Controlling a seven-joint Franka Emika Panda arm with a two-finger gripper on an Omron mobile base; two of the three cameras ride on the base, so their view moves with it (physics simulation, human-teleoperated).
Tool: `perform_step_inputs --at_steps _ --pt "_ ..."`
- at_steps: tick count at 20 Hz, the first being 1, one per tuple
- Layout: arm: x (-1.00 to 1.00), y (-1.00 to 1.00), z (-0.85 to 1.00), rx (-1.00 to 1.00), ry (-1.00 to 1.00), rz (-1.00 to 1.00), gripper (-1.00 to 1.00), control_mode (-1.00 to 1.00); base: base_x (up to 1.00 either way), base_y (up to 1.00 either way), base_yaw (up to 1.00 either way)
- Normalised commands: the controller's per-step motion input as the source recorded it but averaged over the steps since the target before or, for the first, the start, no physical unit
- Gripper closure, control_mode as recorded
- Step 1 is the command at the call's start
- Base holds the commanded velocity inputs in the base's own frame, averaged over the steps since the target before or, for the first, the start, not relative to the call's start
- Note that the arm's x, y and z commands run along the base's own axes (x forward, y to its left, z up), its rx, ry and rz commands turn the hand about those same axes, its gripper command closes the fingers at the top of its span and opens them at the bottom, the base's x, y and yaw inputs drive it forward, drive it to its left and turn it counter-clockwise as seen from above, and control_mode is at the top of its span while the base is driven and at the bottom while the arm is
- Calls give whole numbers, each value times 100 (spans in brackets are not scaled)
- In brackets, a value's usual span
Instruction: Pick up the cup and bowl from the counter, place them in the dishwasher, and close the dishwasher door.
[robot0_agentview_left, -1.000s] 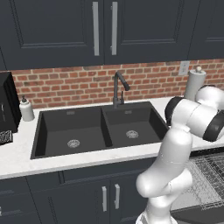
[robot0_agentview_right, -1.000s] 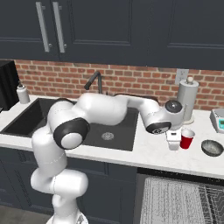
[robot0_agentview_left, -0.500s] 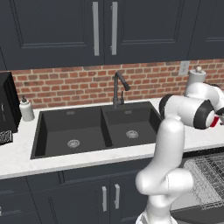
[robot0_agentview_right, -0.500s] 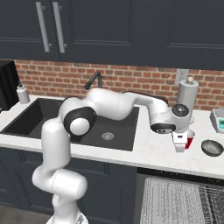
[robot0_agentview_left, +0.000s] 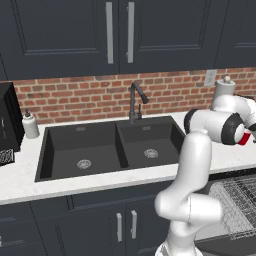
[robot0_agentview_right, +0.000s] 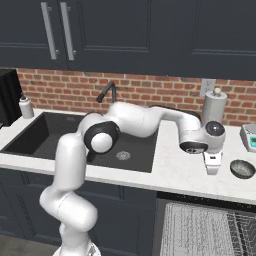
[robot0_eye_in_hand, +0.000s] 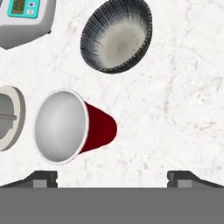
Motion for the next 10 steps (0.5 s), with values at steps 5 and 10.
perform_step_inputs --at_steps 5,10 --pt "26 -12 -12 0 0 0 -100 -100 0 0 0" --pt "27 -6 -18 0 0 0 -100 -100 0 0 0"
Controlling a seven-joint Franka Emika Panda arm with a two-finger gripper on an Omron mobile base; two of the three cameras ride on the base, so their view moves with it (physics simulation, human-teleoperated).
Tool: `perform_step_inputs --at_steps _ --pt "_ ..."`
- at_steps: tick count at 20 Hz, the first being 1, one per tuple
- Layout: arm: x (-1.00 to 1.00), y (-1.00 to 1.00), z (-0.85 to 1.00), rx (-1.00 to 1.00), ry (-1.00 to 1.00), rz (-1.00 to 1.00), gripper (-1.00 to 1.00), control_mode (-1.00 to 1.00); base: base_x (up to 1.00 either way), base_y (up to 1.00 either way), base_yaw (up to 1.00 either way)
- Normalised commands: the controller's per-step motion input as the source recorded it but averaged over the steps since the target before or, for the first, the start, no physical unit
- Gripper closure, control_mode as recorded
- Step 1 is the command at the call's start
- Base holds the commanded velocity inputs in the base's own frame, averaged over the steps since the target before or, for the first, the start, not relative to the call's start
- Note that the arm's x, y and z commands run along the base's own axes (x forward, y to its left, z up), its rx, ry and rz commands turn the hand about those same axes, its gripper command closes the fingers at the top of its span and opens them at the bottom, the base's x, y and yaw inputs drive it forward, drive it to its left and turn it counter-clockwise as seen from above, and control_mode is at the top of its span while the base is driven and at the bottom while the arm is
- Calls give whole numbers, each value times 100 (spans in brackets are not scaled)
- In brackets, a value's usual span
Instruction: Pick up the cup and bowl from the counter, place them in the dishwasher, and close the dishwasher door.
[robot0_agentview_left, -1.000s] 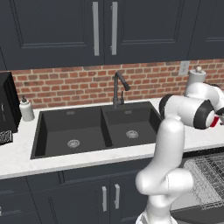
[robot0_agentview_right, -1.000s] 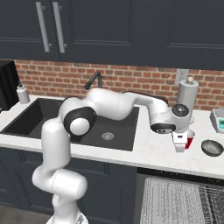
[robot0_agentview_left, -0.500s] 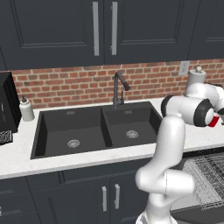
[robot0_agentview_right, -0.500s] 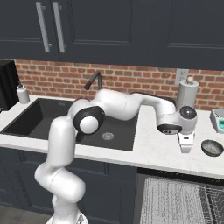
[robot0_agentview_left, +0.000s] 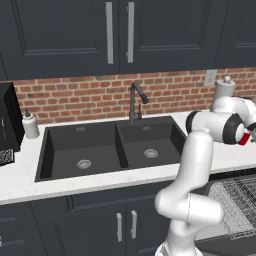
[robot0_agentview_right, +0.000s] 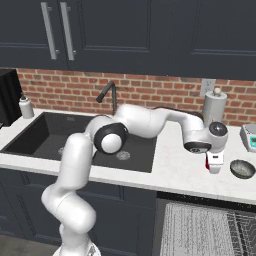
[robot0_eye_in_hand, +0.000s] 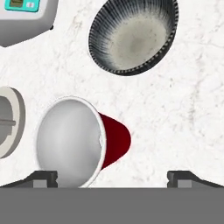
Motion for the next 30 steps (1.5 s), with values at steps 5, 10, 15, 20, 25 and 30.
perform_step_inputs --at_steps 5,10,15,20,25,30 --pt "19 -4 -23 0 0 0 -100 -100 0 0 0" --pt "11 -7 -20 0 0 -1 -100 -100 0 0 0" --pt "7 -11 -14 0 0 -1 -100 -100 0 0 0" --pt "5 -19 -7 0 0 -2 -100 -100 0 0 0" --pt "6 -21 -9 0 0 -3 -100 -100 0 0 0" --pt "5 -14 -15 0 0 -2 -100 -100 0 0 0"
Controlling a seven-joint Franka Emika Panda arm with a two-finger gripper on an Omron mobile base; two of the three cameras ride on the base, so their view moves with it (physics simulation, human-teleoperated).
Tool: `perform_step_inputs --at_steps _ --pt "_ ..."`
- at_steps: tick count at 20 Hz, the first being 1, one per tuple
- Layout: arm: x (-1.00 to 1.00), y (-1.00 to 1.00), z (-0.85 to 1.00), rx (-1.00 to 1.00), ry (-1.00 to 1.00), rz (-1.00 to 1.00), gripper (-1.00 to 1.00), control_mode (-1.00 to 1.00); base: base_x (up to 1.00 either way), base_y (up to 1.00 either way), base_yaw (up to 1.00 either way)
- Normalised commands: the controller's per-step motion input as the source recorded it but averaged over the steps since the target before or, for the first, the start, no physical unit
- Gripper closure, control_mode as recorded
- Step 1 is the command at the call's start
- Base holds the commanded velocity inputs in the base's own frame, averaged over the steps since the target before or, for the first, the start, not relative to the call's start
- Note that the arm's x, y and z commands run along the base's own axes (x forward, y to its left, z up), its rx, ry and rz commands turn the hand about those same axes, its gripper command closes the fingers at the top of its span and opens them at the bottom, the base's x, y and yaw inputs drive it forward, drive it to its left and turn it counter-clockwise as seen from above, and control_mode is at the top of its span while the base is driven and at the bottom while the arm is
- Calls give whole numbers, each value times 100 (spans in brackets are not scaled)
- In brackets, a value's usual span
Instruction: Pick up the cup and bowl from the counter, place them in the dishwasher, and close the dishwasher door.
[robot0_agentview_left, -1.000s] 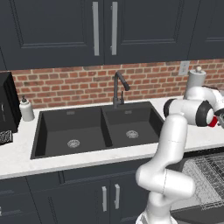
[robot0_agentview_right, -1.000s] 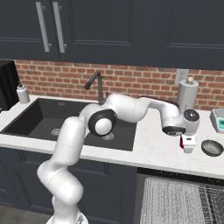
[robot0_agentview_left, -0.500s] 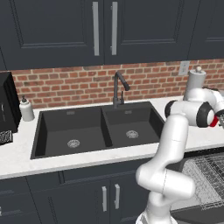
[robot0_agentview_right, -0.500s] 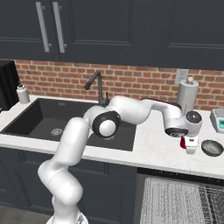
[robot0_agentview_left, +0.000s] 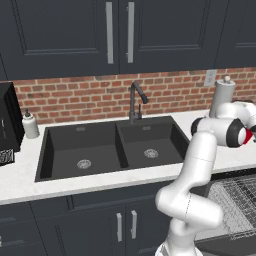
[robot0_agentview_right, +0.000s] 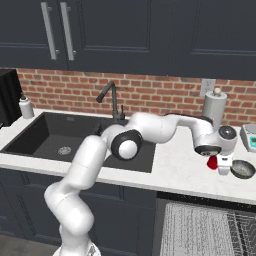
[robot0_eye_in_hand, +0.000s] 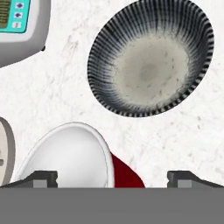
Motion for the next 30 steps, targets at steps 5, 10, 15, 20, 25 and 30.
perform_step_inputs --at_steps 5,10,15,20,25,30 --pt "0 3 -26 0 4 0 100 -100 0 0 0" --pt "-1 27 -35 0 9 0 100 -100 0 0 0" --pt "0 32 -34 0 7 0 100 -100 0 0 0" --pt "0 35 -30 0 5 -1 100 -100 0 0 0" --pt "0 28 -12 0 0 -2 100 -100 0 0 0" --pt "-26 28 9 0 -6 -3 100 -100 0 0 0"
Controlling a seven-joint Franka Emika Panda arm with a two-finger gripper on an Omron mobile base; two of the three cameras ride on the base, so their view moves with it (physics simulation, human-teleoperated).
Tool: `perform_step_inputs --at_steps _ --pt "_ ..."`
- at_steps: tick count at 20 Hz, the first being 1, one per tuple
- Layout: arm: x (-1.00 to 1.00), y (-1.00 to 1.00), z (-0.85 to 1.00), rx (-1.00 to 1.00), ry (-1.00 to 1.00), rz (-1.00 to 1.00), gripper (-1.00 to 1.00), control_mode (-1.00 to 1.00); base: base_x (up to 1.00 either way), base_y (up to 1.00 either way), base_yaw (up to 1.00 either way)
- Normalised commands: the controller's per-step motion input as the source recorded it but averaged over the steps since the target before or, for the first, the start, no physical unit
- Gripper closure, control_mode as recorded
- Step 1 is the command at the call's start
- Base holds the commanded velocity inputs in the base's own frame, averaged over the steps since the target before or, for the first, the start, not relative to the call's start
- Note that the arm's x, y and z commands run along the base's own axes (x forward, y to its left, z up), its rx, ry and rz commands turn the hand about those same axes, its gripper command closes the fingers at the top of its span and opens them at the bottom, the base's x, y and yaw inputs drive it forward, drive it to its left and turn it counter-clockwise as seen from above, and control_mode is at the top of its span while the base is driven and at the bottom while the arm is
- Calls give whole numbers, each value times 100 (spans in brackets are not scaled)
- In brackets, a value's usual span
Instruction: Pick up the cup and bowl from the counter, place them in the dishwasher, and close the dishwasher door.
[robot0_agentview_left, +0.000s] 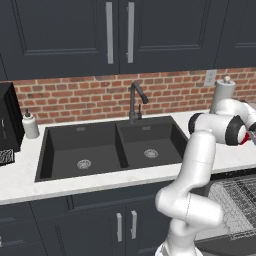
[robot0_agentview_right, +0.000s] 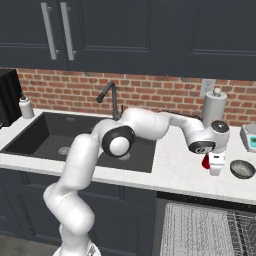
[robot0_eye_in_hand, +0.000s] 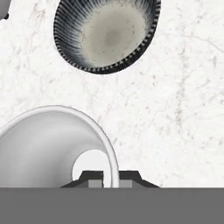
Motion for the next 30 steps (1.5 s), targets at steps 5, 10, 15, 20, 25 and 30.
perform_step_inputs --at_steps 5,10,15,20,25,30 --pt "-64 33 39 0 -17 -3 100 -100 0 0 0" --pt "-97 18 52 0 -19 -3 100 -100 0 0 0" --pt "-100 3 50 0 -6 -3 100 -100 0 0 0" --pt "-100 1 29 0 0 -1 100 -100 0 0 0" --pt "-100 7 1 0 4 0 100 -100 0 0 0" --pt "-100 13 -17 0 7 0 100 -100 0 0 0"
